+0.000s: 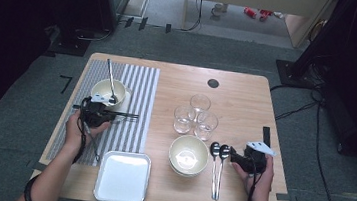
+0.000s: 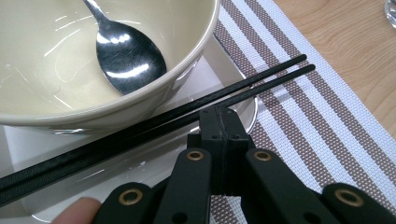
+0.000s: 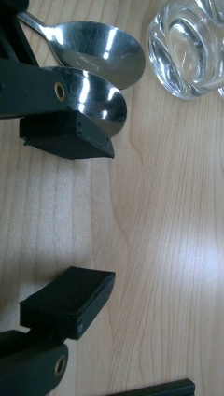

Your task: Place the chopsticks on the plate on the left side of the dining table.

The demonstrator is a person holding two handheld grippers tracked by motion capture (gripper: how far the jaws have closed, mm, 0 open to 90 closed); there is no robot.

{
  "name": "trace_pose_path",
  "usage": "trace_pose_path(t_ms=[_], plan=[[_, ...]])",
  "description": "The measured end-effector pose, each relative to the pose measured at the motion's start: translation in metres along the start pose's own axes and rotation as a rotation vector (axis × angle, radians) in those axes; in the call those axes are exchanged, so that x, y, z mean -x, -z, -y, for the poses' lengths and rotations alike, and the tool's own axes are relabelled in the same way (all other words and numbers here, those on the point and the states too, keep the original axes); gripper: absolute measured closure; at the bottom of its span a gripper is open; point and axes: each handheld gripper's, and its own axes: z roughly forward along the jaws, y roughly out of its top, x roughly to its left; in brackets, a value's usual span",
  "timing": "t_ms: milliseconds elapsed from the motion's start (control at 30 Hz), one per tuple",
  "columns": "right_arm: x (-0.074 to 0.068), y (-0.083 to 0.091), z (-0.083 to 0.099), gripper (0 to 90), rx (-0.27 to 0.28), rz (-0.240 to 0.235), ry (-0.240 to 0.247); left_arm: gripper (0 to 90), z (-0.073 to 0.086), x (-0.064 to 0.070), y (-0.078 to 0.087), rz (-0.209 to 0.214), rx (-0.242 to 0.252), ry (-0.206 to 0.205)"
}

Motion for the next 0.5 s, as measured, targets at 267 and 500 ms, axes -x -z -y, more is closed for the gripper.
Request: trace_pose_path(t_ms=[267,500], plan=[[-0.0001,0.0,0.0,34.3,0.0,0.0,0.0,90.0,0.0,-0.0016,-0.0022,-0.004,-0.001,0.003],[0.0001,0.0,0.0,34.3,0.0,-0.001,-0.001,90.0,-0.001,-0.0012,-0.0044,-0.012,-0.007,-0.004]])
